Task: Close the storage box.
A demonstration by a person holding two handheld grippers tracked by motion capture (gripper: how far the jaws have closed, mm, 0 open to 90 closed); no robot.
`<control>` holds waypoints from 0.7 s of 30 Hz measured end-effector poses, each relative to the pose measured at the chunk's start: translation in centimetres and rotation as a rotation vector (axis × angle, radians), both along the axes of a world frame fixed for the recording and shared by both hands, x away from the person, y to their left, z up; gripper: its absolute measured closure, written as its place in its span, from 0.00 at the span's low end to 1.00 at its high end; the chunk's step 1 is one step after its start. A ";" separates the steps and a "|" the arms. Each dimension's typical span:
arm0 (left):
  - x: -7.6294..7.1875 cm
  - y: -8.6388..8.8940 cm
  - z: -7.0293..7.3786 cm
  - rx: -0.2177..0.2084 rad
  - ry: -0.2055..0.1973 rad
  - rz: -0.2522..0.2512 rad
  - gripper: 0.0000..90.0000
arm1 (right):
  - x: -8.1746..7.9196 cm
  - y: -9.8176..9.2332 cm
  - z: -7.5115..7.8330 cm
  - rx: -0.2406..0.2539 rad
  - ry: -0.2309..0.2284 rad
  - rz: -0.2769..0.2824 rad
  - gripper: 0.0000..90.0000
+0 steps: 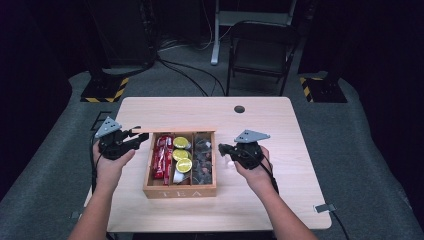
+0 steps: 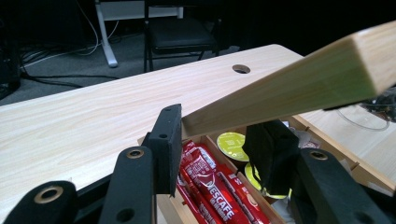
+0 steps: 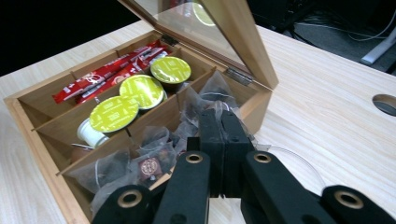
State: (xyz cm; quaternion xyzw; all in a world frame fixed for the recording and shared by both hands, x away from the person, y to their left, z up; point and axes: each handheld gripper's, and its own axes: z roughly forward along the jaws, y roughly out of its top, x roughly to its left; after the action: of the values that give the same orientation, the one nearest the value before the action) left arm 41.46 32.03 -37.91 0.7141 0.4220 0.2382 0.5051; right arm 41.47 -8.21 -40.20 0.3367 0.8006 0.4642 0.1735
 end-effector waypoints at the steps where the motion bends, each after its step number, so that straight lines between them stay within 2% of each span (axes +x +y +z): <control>1: 0.0 0.0 0.0 0.000 0.000 0.000 0.63 | 0.1 -0.1 0.0 -0.005 -0.006 0.003 1.00; 13: 0.0 0.0 0.0 0.000 0.001 0.001 0.63 | 0.3 -0.8 -0.1 -0.004 -0.005 -0.026 1.00; 21: 0.0 0.0 0.0 0.001 0.002 0.000 0.63 | 0.5 -1.1 -0.2 -0.008 -0.004 -0.026 1.00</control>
State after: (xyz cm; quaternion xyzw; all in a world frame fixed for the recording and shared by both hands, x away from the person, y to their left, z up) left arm 41.47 32.01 -37.93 0.7146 0.4225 0.2374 0.5044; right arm 42.00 -9.26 -40.41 0.3455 0.7977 0.4595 0.1823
